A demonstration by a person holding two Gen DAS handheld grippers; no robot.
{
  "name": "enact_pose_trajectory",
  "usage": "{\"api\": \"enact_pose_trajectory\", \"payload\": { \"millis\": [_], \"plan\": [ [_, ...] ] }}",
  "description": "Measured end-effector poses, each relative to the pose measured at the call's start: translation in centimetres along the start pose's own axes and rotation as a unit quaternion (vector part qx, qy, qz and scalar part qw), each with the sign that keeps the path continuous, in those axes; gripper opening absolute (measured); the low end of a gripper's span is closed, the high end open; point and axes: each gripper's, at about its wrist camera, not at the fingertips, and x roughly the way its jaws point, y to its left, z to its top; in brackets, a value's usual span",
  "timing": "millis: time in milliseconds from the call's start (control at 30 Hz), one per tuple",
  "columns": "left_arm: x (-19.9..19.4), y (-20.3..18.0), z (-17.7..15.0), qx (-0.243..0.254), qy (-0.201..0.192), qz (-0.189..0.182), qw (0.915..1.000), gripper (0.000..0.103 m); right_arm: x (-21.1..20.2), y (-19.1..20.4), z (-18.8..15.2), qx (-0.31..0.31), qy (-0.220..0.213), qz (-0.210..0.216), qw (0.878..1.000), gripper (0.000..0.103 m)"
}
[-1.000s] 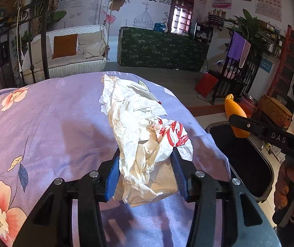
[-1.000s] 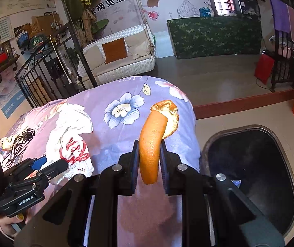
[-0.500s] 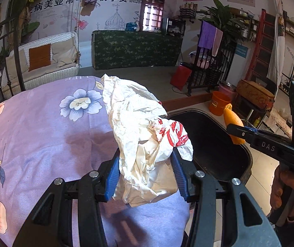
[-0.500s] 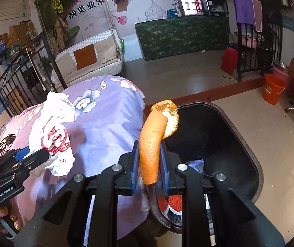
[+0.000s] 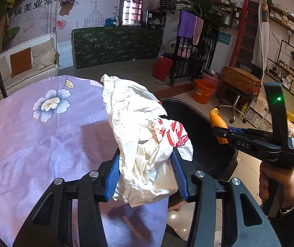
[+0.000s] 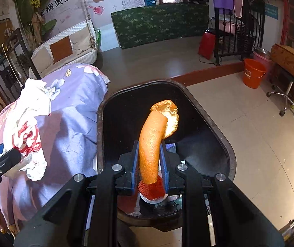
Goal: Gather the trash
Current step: 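Carry the orange item into the bin and open the right tool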
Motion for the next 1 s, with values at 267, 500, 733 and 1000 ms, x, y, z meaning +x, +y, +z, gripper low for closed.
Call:
{"api": "enact_pose_trajectory", "payload": {
  "millis": [267, 500, 733, 1000],
  "plan": [
    [1.2, -0.9, 0.0, 0.009, 0.013, -0.009, 0.9998, 0.048, 2.7, -0.7, -0.8, 0.005, 0.045, -0.016, 0.999, 0.02],
    [2.1, -1.7, 0.3, 0.018, 0.021, -0.017, 0.9995, 0.048, 3.4, -1.2, -1.3, 0.009, 0.057, -0.026, 0.998, 0.038],
    [2.9, -1.8, 0.8, 0.025, 0.028, -0.025, 0.999, 0.048, 2.8, -1.0, -1.3, 0.004, 0.044, -0.027, 0.999, 0.054],
    [4.1, -2.9, 1.0, 0.041, 0.039, -0.032, 0.9979, 0.048, 1.0, -0.7, -1.2, -0.01, 0.015, -0.041, 0.999, 0.064]
  ]
}}
